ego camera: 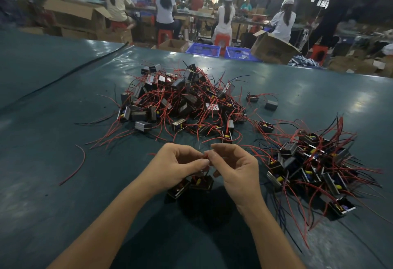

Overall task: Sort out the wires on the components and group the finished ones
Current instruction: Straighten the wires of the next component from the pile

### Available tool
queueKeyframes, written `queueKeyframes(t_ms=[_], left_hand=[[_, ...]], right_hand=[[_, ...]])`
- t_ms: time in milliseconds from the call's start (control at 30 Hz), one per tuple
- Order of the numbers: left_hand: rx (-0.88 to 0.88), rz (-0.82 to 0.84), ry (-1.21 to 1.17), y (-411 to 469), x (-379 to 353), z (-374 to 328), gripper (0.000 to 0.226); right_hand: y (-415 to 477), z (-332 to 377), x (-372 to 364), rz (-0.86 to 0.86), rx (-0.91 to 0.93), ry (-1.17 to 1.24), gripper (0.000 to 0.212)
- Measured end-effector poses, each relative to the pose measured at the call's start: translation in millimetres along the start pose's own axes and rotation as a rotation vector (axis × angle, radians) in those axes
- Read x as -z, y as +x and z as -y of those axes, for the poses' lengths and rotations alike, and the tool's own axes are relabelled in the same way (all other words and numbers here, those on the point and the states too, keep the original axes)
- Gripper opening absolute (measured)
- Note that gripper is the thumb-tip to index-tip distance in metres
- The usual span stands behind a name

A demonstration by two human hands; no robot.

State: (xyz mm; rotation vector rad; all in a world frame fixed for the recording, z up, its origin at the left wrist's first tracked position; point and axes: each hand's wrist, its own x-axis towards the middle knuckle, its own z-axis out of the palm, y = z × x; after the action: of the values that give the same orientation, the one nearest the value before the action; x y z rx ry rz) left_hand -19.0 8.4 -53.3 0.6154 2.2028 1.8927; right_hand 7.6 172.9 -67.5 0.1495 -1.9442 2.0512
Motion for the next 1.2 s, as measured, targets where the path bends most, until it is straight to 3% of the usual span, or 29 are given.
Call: queueKeyframes(t_ms=[233, 333, 433, 633, 833, 1033, 1200], left_hand=[[0.127, 0.122, -0.03, -3, 27, -6, 0.025], [0.127, 0.177, 0.152, -5, 32, -5, 0.033], [0.07, 0.102, 0.338, -3, 29, -1, 0.031], [0.009, 0.006, 0.342, -2, 33, 1, 0.009], [0.022, 0.01, 0.37, -1, 35, 2, 0.012], [-0.06, -0.142, 0.27, 1, 16, 1, 0.012], [-0.025, 0.041, 0.045, 0, 1, -3, 0.019]], right_hand=[[1, -3, -3, -0.085, 0.033, -0.028, 0.013], [2, -5, -2, -0.13, 0.02, -0.002, 0.014], [2, -7, 0, -0.158, -0.002, 0.011, 0.014], [4, -9, 2, -0.217, -0.039, 0.024, 0.015], [4, -9, 2, -0.227, -0.051, 0.014, 0.015], [1, -4, 0, -0.083, -0.048, 0.029, 0.01], [0, -1, -1, -0.023, -0.003, 0.055, 0.014]])
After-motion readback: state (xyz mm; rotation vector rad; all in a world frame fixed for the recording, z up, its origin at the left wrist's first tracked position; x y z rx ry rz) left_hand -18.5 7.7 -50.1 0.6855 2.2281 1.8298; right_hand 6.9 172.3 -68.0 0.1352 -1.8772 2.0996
